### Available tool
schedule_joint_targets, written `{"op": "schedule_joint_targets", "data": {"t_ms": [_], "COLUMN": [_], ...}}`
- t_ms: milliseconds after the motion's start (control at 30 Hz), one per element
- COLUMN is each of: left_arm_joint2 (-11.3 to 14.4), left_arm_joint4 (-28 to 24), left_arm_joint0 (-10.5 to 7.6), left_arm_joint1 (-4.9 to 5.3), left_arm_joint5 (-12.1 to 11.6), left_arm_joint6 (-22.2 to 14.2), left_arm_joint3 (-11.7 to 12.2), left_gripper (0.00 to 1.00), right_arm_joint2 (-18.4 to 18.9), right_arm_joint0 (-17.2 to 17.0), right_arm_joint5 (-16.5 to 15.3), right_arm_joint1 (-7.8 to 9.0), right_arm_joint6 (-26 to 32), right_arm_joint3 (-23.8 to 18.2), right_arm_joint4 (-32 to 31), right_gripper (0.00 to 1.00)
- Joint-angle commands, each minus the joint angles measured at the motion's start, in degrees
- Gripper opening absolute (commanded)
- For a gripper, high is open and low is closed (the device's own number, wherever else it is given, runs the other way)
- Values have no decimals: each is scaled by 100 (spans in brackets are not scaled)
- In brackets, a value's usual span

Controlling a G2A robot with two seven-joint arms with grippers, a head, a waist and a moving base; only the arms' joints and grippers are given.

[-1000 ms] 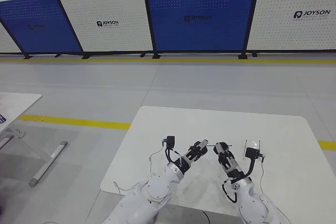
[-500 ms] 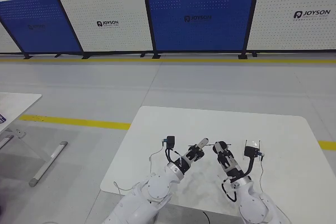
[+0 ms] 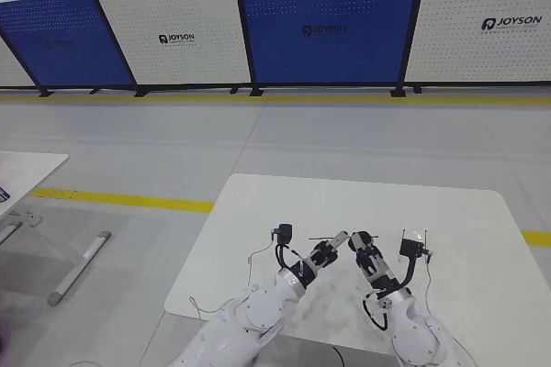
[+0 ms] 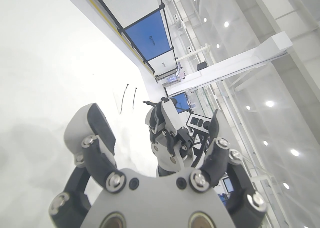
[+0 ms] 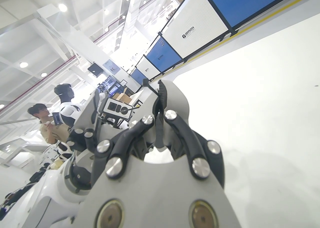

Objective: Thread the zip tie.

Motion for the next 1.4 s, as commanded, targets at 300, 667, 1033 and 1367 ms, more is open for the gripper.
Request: {"op": "schedule_joint_targets", "data": {"t_ms": [300, 667, 1033, 1367], "left_arm_joint2": [-8, -56, -95, -57], "left_arm_joint4": [-126, -132, -102, -10], "left_arm_joint0": [-95, -96, -70, -88], "left_arm_joint1": [-51, -68, -77, -99], "left_arm_joint5": [9, 58, 67, 106], "left_arm_joint6": [73, 29, -35, -58], "left_arm_joint3": [132, 164, 148, 155], "left_gripper": [14, 0, 0, 0], "right_arm_joint2": [13, 31, 48, 22], "right_arm_joint0": [-13, -20, -34, -15], "right_arm_joint5": [-22, -3, -12, -9], "right_arm_joint1": [-18, -38, -53, -60], "right_arm_joint6": [-2, -8, -3, 144], "right_arm_joint3": [7, 4, 4, -13], "right_arm_joint4": [-2, -8, -25, -138], "right_gripper": [0, 0, 0, 0]}}
